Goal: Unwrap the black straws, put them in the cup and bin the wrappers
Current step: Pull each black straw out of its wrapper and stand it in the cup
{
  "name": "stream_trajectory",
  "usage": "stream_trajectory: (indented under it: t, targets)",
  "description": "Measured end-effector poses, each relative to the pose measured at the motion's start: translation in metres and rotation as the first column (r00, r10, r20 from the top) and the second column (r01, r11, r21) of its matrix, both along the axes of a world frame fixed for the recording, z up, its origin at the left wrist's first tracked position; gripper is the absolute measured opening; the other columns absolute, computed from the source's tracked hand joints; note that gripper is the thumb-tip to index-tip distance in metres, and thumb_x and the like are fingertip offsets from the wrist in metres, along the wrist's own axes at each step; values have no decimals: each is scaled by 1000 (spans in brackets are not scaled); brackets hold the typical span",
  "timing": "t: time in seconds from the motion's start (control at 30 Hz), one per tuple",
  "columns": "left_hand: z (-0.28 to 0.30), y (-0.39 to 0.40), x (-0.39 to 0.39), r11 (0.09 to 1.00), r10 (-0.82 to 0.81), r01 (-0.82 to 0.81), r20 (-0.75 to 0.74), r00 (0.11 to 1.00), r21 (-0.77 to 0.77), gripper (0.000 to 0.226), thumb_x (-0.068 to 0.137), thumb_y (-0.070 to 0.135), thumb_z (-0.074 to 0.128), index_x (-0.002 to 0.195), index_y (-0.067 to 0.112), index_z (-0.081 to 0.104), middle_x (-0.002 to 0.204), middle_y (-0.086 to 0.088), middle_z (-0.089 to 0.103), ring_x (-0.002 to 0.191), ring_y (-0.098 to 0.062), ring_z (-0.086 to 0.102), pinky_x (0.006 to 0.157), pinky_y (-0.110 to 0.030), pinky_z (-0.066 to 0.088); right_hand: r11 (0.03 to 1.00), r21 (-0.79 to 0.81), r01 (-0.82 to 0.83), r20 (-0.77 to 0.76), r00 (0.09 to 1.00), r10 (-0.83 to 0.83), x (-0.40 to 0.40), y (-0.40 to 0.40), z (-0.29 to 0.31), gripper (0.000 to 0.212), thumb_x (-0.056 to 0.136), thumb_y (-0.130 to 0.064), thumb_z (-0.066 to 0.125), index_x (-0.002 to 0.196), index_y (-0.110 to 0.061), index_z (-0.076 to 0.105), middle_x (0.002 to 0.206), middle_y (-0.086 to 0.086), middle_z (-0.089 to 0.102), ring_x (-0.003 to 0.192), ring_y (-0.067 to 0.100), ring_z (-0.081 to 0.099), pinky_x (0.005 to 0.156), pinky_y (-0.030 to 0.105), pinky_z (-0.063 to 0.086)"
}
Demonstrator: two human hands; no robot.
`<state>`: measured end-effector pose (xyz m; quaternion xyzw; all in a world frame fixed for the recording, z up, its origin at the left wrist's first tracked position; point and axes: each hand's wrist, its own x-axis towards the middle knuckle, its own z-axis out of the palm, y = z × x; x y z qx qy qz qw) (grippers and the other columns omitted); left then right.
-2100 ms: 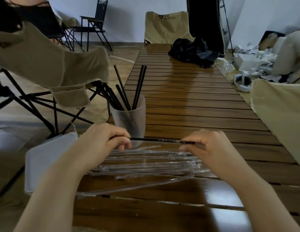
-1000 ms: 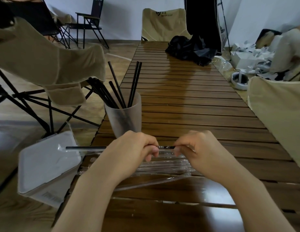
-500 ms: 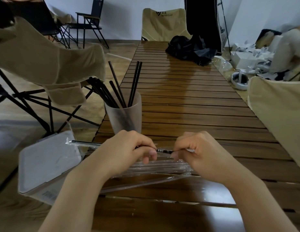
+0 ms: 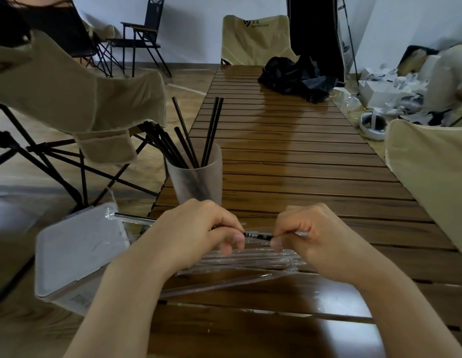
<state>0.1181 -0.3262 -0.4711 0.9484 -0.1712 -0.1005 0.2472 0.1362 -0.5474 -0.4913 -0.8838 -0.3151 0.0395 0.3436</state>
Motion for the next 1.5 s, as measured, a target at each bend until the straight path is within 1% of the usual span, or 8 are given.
stream_trajectory:
  t: [0.2,0.33,0.47,0.77,1.03,1.23,1.33,1.5]
  targets:
    - [-1,0,1,1000,-3,3,-16,1000,-7,19,93,47,53,86,42,70,71,23,68,62,12,56,58,-18,36,1000,0,-9,1,1000,9,1,0,0,28,85,-11,66,64,-30,65,69,-14,61,77,7,59,66,17,44]
    - [-4,14,1,998,42,-44,-49,998,-45,17,92,44,54,85,38,68,76,23,69,77,10,63,81,-29,53,999,-32,36,3,999,-36,2,-10,1,33,87,-14,63,64,-36,60,73,-23,61,73,0,60,62,9,42]
    - [-4,19,2,997,74,-74,13,997,-7,21,95,38,52,81,37,67,72,21,68,70,10,59,66,-17,40,993,-71,97,12,995,-96,2,-15,0,26,87,-27,63,69,-44,57,67,-23,60,73,-5,60,62,7,42]
    - [-10,5,7,998,37,-41,79,996,47,21,95,37,53,83,34,71,66,16,66,67,12,57,59,-10,32,960,-252,122,28,993,-118,-2,5,-9,31,90,-35,59,59,-34,55,59,-14,57,57,-2,57,53,11,39]
    - [-14,4,6,999,21,-23,54,998,39,21,96,38,53,85,35,70,66,18,66,63,15,54,56,-12,30,958,-233,165,70,986,-153,-1,16,-10,34,91,-31,56,59,-36,49,65,-9,61,58,1,54,54,13,38]
    - [-16,15,5,995,93,-95,54,994,32,21,95,37,53,81,37,68,68,20,66,68,15,56,60,-15,34,967,-168,191,-76,976,-206,4,10,-11,9,87,-37,62,85,-32,69,71,-15,66,63,-3,59,57,12,41]
    - [-17,19,5,994,110,-111,32,993,23,20,95,38,54,81,37,68,69,21,67,64,15,56,59,-16,34,956,-222,189,-88,973,-213,5,8,-18,16,91,-32,57,83,-28,70,70,-11,67,59,-11,55,55,11,36]
    - [-15,19,6,996,83,-83,-3,997,-28,19,94,39,54,84,38,69,74,22,69,70,11,60,65,-16,39,953,-199,228,-36,970,-240,8,-3,-17,22,91,-29,57,75,-30,70,64,-12,67,63,-4,61,66,19,50]
